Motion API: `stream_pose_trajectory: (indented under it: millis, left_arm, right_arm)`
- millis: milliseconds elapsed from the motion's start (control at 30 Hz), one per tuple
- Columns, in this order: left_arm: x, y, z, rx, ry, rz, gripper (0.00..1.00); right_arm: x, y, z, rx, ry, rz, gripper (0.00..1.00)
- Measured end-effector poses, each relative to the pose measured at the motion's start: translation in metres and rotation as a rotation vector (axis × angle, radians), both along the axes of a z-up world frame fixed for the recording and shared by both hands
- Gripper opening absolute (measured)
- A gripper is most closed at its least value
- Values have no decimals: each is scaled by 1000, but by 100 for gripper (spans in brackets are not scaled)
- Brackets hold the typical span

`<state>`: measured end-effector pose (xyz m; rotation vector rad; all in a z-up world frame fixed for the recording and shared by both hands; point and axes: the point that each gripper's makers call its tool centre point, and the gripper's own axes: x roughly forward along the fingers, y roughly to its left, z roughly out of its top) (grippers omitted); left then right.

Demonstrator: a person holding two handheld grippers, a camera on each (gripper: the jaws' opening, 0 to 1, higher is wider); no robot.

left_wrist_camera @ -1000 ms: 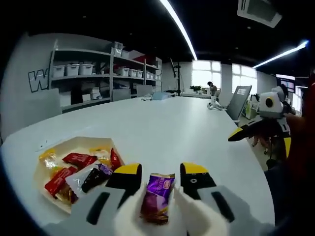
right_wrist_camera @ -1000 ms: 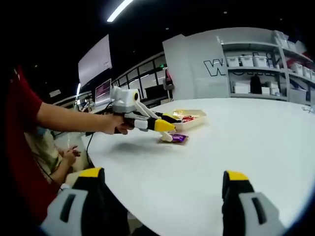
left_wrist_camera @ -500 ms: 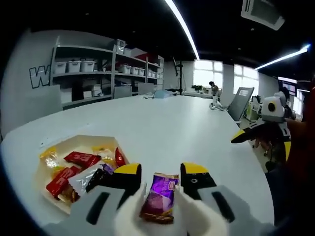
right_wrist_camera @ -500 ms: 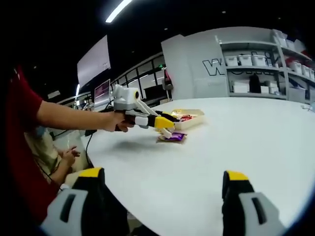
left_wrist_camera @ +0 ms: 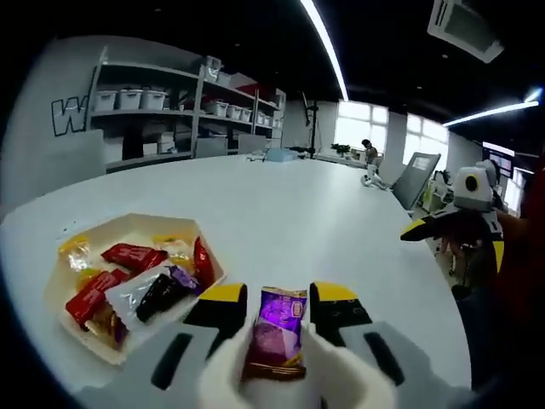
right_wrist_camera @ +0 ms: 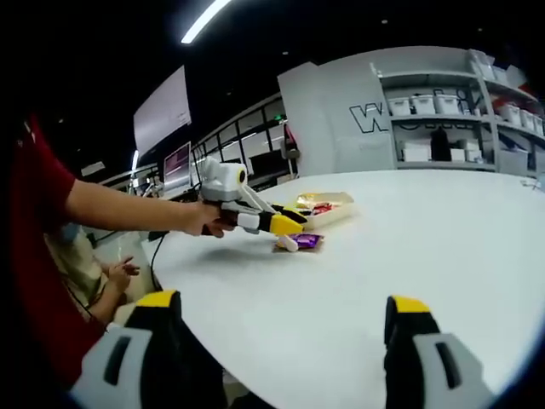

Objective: Place the target food into the container with the food tongs after gripping and lifting it, then release it inside without dropping or visibly crushing the food.

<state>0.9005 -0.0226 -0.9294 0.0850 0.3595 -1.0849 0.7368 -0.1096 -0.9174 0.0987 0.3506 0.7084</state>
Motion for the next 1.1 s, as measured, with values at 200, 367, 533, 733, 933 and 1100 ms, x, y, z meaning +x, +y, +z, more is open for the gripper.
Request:
stream_pose_trajectory:
  millis: [200, 367, 533, 733, 933, 1100]
  left_arm:
    - [3, 2, 0, -11, 45, 41, 26]
    - [0, 1, 10, -18, 28, 24, 26]
    - [2, 2, 24, -34, 15, 23, 26]
    - [9, 8, 35, -49, 8, 29, 26]
    - [19, 14, 51, -68, 0, 49, 26]
    - [33, 22, 59, -63, -12, 77, 26]
  right_arm:
    - [-1, 0, -3, -8, 5, 3, 99]
    - [-1, -1, -1, -5, 1, -1, 99]
    - [-1, 1, -2, -1, 4, 3, 99]
    - [-2, 1, -3, -2, 5, 2, 99]
    - [-1, -1, -4, 2, 6, -1, 99]
    - [-2, -1, -5, 3, 8, -1, 99]
